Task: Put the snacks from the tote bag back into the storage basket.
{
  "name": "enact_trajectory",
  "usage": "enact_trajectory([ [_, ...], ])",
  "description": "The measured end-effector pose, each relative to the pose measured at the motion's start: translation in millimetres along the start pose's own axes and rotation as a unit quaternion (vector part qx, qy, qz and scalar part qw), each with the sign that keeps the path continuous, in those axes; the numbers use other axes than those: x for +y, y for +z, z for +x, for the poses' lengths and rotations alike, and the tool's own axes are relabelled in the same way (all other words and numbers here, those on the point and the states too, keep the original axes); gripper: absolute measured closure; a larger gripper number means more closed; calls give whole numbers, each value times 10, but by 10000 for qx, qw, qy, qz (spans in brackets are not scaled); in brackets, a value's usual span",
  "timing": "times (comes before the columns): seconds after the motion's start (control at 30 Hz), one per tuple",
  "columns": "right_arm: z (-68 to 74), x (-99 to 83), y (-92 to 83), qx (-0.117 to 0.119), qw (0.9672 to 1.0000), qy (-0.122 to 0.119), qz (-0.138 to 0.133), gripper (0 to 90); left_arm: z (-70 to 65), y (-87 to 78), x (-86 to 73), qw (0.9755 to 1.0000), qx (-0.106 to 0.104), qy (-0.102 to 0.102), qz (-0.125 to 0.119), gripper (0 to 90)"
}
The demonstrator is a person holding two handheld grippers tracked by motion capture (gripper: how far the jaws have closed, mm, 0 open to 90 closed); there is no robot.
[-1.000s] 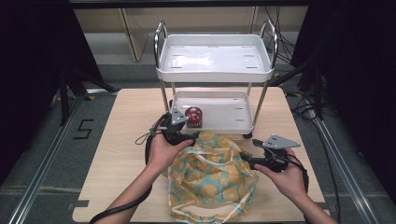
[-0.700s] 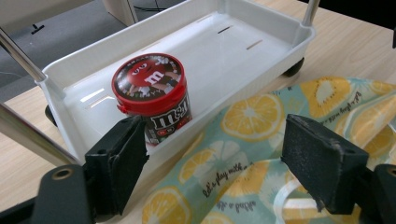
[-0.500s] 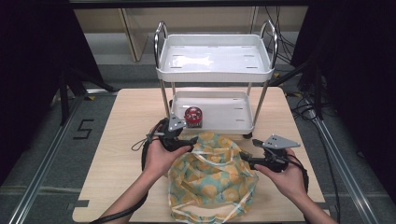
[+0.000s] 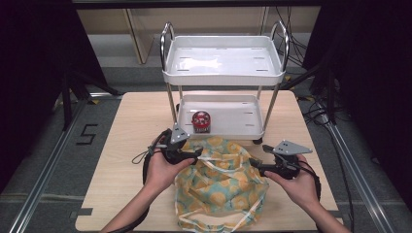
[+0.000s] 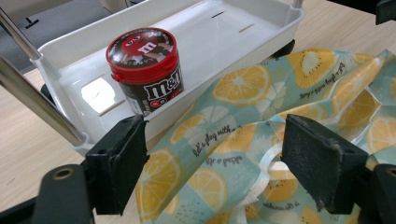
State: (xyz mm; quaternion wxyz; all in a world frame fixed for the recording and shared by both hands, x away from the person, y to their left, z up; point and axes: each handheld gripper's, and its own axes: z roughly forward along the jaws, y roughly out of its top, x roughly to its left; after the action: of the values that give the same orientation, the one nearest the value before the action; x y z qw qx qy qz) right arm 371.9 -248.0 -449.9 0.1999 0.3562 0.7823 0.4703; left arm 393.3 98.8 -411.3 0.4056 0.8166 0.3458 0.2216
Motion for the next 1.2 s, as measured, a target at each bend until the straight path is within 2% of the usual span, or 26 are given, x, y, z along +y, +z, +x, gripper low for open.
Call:
enact_trajectory([
  [0.03, 5, 2, -6, 9, 10000, 52, 25, 273, 3, -7, -12, 10000, 6, 47, 12, 218],
  [0.07, -2, 5, -6, 13, 10000, 14, 16, 273, 2, -7, -27, 10000, -45, 19, -8, 219],
  [0.1, 1, 5, -6, 13, 10000, 33, 17, 273, -15, -8, -43, 10000, -7, -57, -47, 220],
  [0.17, 17, 3, -14, 32, 9999, 134, 74, 273, -15, -26, -75, 10000, 6, 20, 1, 224],
  [0.23, 9, -1, -8, 12, 10000, 83, 47, 273, -23, -34, -112, 10000, -1, 11, 8, 224],
  [0.37, 17, 3, -14, 30, 9999, 141, 79, 272, -37, -53, -178, 10000, -8, 6, 38, 225],
  [0.4, 13, 5, -13, 35, 9999, 108, 73, 272, -54, -53, -198, 9999, -10, -120, 22, 225],
  [0.43, 17, 4, -13, 35, 9999, 121, 83, 272, -45, -60, -212, 10000, -20, -56, 39, 226],
  [0.47, 18, 3, -13, 33, 9999, 134, 87, 272, -55, -58, -229, 9999, -19, -104, -6, 226],
  [0.5, 4, 3, -6, 13, 10000, 44, 29, 272, -52, -70, -245, 9999, -45, -95, 47, 227],
  [0.63, 16, 3, -13, 30, 9999, 127, 81, 272, -69, -82, -318, 9999, -54, -102, 48, 228],
  [0.7, 0, 0, 1, 2, 10000, -5, 9, 272, -74, -74, -354, 10000, -43, -68, 2, 227],
  [0.73, 1, 1, -1, 34, 10000, -21, 46, 272, -77, -87, -368, 9999, -41, -34, 89, 226],
  [0.8, 11, 0, -1, 31, 10000, 33, 62, 272, -90, -72, -406, 9999, -52, -85, 32, 226],
  [0.87, 19, -2, 2, 19, 10000, 75, 48, 272, -101, -82, -435, 9998, -110, -110, 144, 226],
  [0.9, 3, 1, 5, 14, 10000, -32, 14, 272, -115, -78, -449, 9998, -80, -160, 113, 225],
  [0.97, 7, -2, 7, 7, 10000, -13, -4, 272, -113, -84, -475, 9999, -101, -79, 114, 225],
  [1.0, 15, 1, -7, 42, 9999, 61, 96, 272, -110, -95, -484, 9999, -88, -15, 146, 225],
  [1.03, 15, 0, -8, 55, 9999, 72, 114, 272, -130, -91, -503, 9997, -96, -176, 115, 225],
  [1.1, 16, -1, -8, 52, 9999, 81, 118, 272, -138, -104, -538, 9998, -97, -100, 160, 225],
  [1.2, 19, -1, -11, 44, 9999, 103, 119, 272, -157, -106, -607, 9997, -149, -114, 136, 224],
])
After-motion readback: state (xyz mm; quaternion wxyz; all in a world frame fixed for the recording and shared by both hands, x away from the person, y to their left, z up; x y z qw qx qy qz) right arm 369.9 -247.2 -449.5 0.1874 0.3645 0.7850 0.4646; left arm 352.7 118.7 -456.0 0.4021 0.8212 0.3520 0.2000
